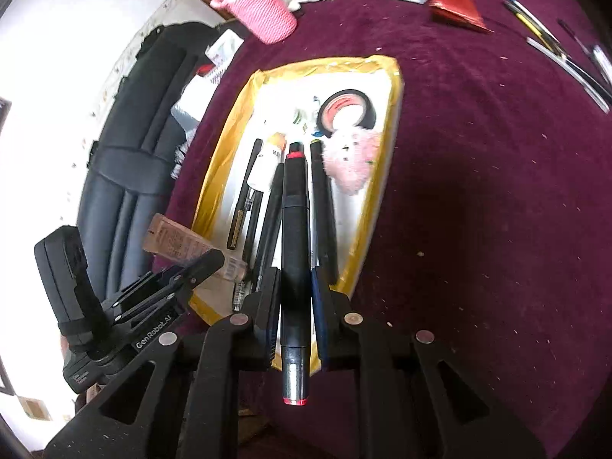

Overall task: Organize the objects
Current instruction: 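Carry the tube and red-capped marker over the tray, lower them in and open both tools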

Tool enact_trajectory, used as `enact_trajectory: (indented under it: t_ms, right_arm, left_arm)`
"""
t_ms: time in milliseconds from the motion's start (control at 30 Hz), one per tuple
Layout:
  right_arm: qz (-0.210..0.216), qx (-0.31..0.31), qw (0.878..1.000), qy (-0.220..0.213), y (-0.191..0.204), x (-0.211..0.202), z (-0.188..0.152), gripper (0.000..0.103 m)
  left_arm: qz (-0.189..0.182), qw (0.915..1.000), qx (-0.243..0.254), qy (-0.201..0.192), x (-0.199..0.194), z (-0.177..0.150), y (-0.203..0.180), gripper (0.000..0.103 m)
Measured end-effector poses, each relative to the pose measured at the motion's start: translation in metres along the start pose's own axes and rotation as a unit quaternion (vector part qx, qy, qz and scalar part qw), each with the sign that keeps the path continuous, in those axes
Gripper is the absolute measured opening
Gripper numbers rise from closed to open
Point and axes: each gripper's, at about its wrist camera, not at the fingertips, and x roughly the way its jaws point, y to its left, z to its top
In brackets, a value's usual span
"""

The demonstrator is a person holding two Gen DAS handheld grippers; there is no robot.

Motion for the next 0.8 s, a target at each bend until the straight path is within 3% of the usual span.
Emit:
enact_trajectory:
  t_ms: [467, 500, 633, 800]
  right_arm:
    - [-0.112, -0.026, 0.993, 0.007, 0.008, 0.051, 0.025, 0.014]
    - [-0.120, -0.031, 0.992, 0.006, 0.009, 0.054, 0.027, 0.014]
    - [-0.142, -0.047, 0.989, -0.001, 0.016, 0.059, 0.029, 0.014]
    - [-0.187, -0.058, 0.981, -0.014, 0.022, 0.066, 0.029, 0.021]
  left_arm:
    - [-0.006, 0.9999, 0.002, 0.015, 0.029, 0.018, 0.017, 0.019]
    - [-0.008, 0.9999, 0.001, 0.014, 0.027, 0.018, 0.017, 0.021]
    - [-0.017, 0.9999, 0.001, -0.005, 0.008, 0.021, 0.013, 0.050]
    - [-0.010, 0.9994, 0.004, -0.032, -0.018, 0.024, 0.009, 0.055]
